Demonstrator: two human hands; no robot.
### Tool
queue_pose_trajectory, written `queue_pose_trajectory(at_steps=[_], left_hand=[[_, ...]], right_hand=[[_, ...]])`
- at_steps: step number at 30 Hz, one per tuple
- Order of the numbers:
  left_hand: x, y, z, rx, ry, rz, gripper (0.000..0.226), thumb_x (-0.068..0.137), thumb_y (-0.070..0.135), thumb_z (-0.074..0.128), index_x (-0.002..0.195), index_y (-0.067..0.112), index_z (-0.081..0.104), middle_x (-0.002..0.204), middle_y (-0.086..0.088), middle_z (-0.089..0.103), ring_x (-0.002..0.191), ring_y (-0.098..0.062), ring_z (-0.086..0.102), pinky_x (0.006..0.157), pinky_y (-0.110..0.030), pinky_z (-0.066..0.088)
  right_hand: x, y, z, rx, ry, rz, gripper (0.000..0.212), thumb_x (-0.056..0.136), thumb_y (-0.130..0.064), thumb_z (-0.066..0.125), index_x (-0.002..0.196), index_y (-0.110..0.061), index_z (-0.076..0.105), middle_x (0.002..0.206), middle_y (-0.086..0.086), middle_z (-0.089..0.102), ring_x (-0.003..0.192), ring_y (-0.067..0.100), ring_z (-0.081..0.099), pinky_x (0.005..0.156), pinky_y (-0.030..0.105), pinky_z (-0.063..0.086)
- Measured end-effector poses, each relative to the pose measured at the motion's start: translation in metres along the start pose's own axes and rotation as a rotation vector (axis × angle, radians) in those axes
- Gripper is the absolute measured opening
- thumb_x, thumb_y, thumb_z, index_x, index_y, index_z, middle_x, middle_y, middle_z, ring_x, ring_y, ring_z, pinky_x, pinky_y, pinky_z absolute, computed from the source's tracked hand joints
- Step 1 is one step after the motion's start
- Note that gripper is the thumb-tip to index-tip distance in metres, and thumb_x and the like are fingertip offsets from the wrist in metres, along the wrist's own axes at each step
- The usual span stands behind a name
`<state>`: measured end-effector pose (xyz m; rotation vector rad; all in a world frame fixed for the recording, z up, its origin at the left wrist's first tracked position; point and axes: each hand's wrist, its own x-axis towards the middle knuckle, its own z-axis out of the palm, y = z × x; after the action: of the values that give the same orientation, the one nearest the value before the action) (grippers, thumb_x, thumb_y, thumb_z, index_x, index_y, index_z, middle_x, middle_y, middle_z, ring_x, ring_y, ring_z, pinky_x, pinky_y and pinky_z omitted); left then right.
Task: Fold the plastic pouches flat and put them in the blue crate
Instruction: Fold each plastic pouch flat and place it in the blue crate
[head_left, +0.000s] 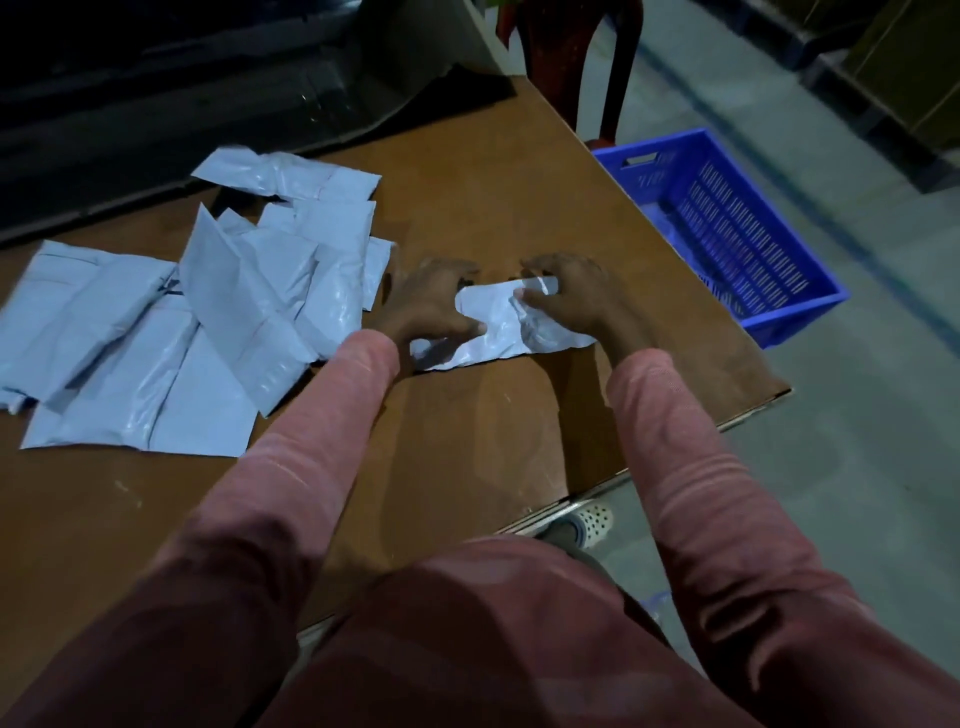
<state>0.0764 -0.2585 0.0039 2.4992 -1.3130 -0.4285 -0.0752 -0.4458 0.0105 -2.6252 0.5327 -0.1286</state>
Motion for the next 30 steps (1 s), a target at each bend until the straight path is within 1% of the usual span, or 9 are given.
queue_pose_trajectory(at_steps=[3,5,8,10,13,15,21,25,30], left_hand=[[0.012,0.011,-0.013,0.061,-0.064,0.005,0.086,0.066,0.061,0.087,0.139,0.025,0.06,0.137,0.0,0.063,0.133,-0.027,0.05,0.118,-0.056,0.022],[0.018,0.02,-0.022,0.107,-0.067,0.024,0.071,0.058,0.065,0.09,0.113,0.023,0.074,0.11,0.002,0.074,0.107,-0.024,0.064,0.092,-0.043,0.045],[0.024,0.033,-0.036,0.046,-0.124,0.015,0.058,0.05,0.055,0.098,0.087,0.019,0.071,0.081,0.002,0.069,0.076,-0.019,0.065,0.06,-0.035,0.049],[0.028,0.041,-0.045,0.001,-0.133,0.056,0.053,0.055,0.039,0.1,0.093,0.022,0.068,0.089,0.004,0.069,0.082,-0.017,0.064,0.063,-0.033,0.051],[0.036,0.052,-0.058,0.034,-0.093,0.133,0.047,0.065,0.025,0.096,0.098,0.023,0.062,0.097,0.004,0.064,0.089,-0.019,0.059,0.067,-0.032,0.042],[0.045,0.059,-0.067,0.119,-0.053,0.18,0.044,0.069,0.024,0.093,0.104,0.021,0.066,0.098,0.004,0.061,0.091,-0.019,0.057,0.071,-0.031,0.04],[0.083,0.085,-0.08,0.163,0.07,0.276,0.014,0.084,0.016,0.08,0.094,0.02,0.071,0.093,0.0,0.069,0.084,-0.016,0.061,0.061,-0.027,0.041],[0.121,0.111,-0.079,0.203,0.135,0.4,0.021,0.082,0.018,0.082,0.102,0.018,0.076,0.099,-0.001,0.074,0.096,-0.02,0.064,0.081,-0.039,0.052],[0.186,0.143,-0.071,0.312,0.173,0.554,0.028,0.076,0.025,0.082,0.104,0.023,0.078,0.099,-0.002,0.075,0.098,-0.027,0.061,0.095,-0.041,0.042]], right_hand=[[0.001,-0.001,-0.014,-0.038,-0.083,0.006,0.071,0.083,-0.059,0.073,0.145,-0.032,0.052,0.148,-0.002,0.055,0.135,0.024,0.051,0.116,0.052,0.033],[0.002,0.0,-0.022,-0.064,-0.101,0.022,0.079,0.076,-0.061,0.077,0.146,-0.036,0.049,0.147,-0.005,0.056,0.135,0.021,0.05,0.119,0.056,0.024],[0.004,0.001,-0.036,-0.103,-0.143,0.06,0.078,0.066,-0.065,0.082,0.135,-0.039,0.058,0.135,-0.01,0.063,0.127,0.019,0.056,0.116,0.055,0.026],[0.003,0.0,-0.048,-0.112,-0.174,0.066,0.054,0.063,-0.058,0.086,0.108,-0.032,0.07,0.105,-0.008,0.071,0.105,0.021,0.065,0.093,0.043,0.046],[0.001,-0.001,-0.066,-0.137,-0.131,0.023,0.028,0.07,-0.04,0.088,0.082,-0.025,0.068,0.081,-0.004,0.068,0.079,0.019,0.064,0.056,0.029,0.038],[0.0,0.002,-0.078,-0.215,-0.021,0.01,0.024,0.074,-0.039,0.084,0.086,-0.022,0.072,0.084,0.0,0.068,0.08,0.02,0.06,0.056,0.029,0.033],[-0.001,0.023,-0.105,-0.255,0.165,0.059,0.035,0.079,-0.052,0.077,0.107,-0.032,0.073,0.098,-0.006,0.073,0.093,0.021,0.067,0.076,0.04,0.051],[-0.001,0.048,-0.122,-0.268,0.202,0.043,0.039,0.08,-0.059,0.075,0.109,-0.033,0.074,0.105,-0.013,0.074,0.095,0.014,0.067,0.058,0.027,0.035],[0.009,0.095,-0.133,-0.232,0.293,0.127,0.032,0.083,-0.051,0.076,0.107,-0.031,0.075,0.105,-0.011,0.073,0.101,0.017,0.066,0.063,0.027,0.035]])
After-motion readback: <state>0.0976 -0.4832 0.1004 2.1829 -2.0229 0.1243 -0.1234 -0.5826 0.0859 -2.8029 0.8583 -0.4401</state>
